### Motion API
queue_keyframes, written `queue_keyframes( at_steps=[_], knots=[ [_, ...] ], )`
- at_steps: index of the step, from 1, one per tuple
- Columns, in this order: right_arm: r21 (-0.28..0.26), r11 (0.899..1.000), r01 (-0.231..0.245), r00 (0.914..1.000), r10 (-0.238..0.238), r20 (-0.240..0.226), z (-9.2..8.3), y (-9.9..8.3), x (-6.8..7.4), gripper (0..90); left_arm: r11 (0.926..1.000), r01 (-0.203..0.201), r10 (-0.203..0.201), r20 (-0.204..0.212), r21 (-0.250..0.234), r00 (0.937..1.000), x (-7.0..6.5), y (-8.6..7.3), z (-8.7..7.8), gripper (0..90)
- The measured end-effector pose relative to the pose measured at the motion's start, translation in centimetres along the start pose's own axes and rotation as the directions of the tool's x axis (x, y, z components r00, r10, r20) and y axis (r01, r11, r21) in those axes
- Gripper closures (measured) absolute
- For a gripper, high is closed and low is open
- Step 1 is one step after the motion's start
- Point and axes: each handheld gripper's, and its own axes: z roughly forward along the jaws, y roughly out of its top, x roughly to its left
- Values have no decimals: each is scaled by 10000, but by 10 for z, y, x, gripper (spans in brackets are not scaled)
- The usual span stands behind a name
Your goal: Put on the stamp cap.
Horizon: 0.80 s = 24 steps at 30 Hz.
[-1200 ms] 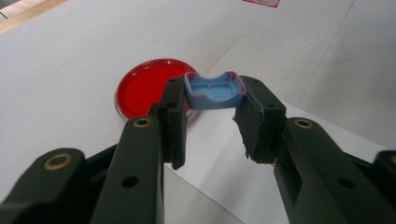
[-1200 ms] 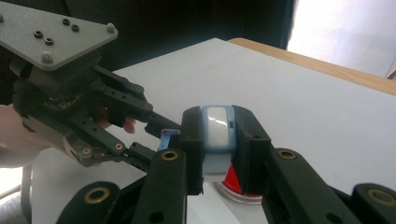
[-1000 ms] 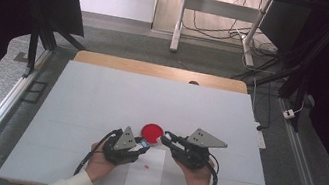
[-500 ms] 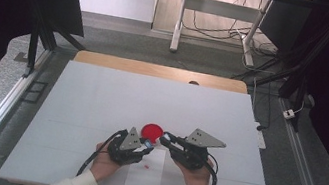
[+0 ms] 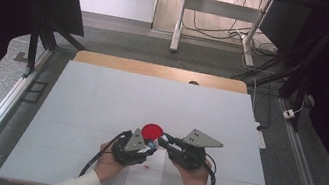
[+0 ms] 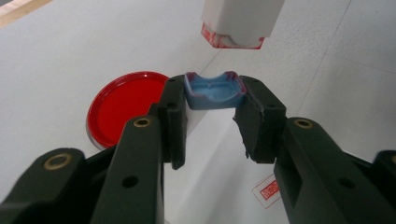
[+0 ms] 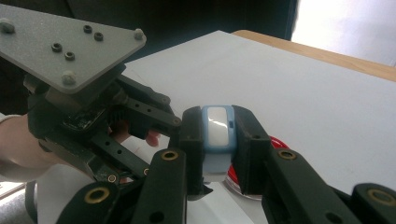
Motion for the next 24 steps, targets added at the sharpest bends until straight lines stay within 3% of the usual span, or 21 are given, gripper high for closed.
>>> queue_keyframes(
  at_steps=[24],
  knots=[
    [206,9975,-674,9971,666,368,8,-4,4,746,9998,-137,136,-83,-135,9999,-4,3,3,640]
  ],
)
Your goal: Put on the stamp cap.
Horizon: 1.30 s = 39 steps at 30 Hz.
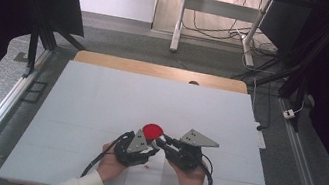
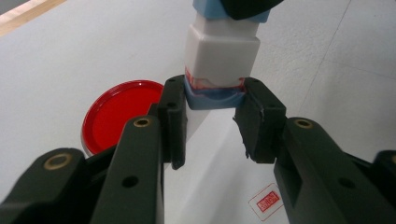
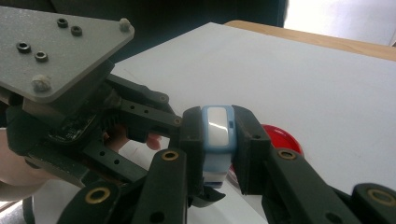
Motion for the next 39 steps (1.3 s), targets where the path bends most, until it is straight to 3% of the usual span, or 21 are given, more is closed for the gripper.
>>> queue_keyframes(
  at_steps=[14,39],
  knots=[
    [14,9991,-413,9991,413,20,0,0,0,746,9999,-94,93,-127,-81,9999,-2,0,1,641],
    [67,9987,-505,9987,505,82,0,-1,1,745,9994,-335,329,-446,-129,9985,-5,1,-1,642]
  ],
)
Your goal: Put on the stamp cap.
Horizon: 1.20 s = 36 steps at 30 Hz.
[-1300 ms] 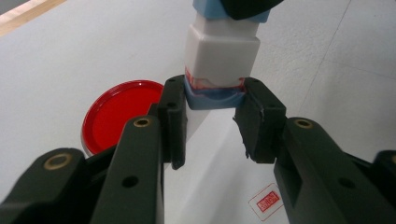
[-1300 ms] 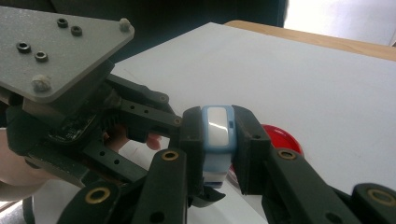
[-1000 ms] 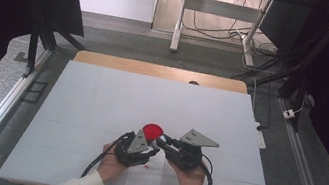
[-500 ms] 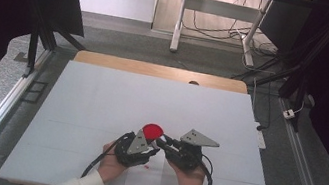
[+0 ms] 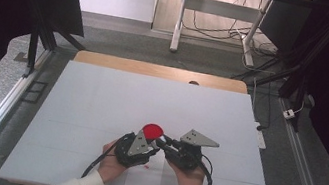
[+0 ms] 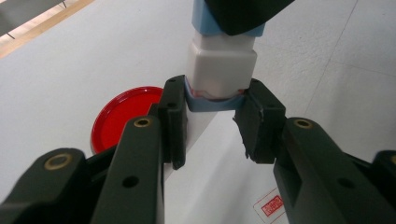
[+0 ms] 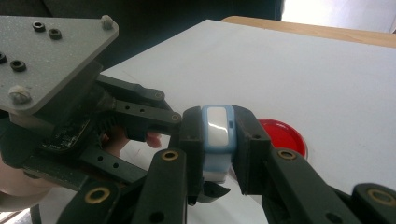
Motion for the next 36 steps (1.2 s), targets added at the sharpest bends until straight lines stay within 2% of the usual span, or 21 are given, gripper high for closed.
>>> queue_keyframes(
  at_steps=[9,21,36],
  knots=[
    [-20,10000,42,10000,-42,-51,-1,0,0,747,9999,-121,121,-165,-21,9998,-2,1,-1,643],
    [130,9999,-19,9999,21,-157,0,-2,0,750,9996,-296,296,-176,20,9994,-3,2,-3,645],
    [264,9992,-302,9987,312,-395,1,-3,-2,752,9987,-507,508,-265,61,9984,-6,4,-6,647]
  ],
)
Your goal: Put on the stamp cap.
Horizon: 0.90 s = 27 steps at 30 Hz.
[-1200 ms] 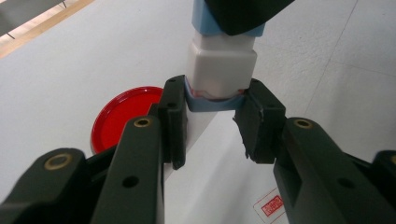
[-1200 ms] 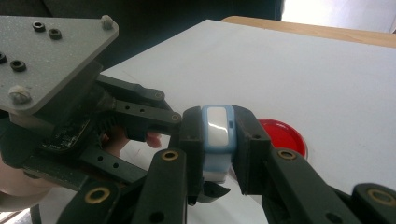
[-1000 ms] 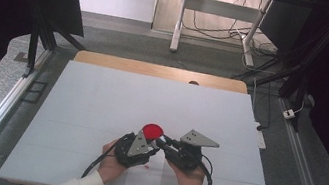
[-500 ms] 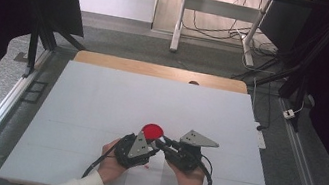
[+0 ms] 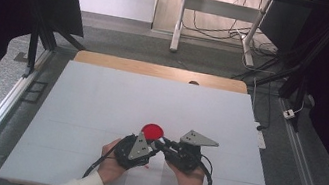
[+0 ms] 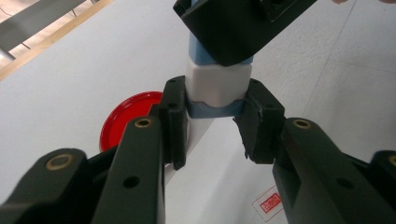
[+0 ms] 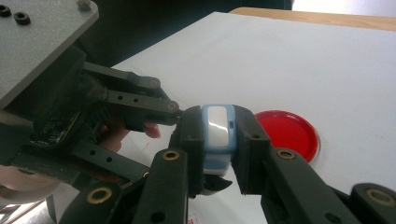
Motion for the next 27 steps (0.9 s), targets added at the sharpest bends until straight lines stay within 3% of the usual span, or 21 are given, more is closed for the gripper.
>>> queue_keyframes(
  at_steps=[5,13,20,27],
  knots=[
    [-7,9998,-185,9998,185,-120,-1,1,-3,751,10000,12,-12,-10,-10,10000,0,-1,1,645],
    [-105,9999,107,9999,-107,0,-2,1,-2,750,10000,60,-60,62,-38,10000,1,-3,3,641],
    [-54,9995,317,9995,-317,53,-1,1,-1,750,9992,395,-398,339,85,9986,5,-5,4,605],
    [-123,9991,403,9990,-401,182,-2,1,-3,750,9967,635,-672,748,512,9949,8,-9,6,533]
  ],
)
